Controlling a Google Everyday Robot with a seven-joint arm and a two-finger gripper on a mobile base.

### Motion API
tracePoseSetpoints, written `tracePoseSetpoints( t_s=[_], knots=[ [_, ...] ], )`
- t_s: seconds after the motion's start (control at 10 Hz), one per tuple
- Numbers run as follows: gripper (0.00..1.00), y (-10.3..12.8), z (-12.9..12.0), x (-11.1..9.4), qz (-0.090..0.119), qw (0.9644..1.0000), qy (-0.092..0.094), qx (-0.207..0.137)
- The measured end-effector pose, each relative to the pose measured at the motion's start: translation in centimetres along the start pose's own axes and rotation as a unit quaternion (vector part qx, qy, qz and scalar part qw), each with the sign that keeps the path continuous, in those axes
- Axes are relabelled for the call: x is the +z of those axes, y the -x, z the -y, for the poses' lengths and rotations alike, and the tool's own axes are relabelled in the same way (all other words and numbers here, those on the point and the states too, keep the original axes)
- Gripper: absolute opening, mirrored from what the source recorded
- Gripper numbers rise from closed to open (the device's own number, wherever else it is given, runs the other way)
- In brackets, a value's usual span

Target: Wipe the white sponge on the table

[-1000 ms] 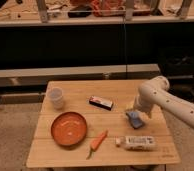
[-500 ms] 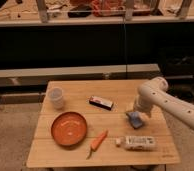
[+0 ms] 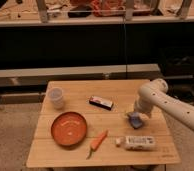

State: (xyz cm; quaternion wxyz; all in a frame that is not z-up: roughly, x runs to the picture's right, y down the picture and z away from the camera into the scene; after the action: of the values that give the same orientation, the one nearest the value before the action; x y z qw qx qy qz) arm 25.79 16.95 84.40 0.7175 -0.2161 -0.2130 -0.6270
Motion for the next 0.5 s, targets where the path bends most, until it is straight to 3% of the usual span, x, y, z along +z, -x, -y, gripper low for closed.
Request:
tracePoseSetpoints(
  t_s=[0.5],
  knots=[
    [0.8, 0.26, -0.47, 0.86, 0.009, 0.9997, -0.009, -0.02]
  ],
)
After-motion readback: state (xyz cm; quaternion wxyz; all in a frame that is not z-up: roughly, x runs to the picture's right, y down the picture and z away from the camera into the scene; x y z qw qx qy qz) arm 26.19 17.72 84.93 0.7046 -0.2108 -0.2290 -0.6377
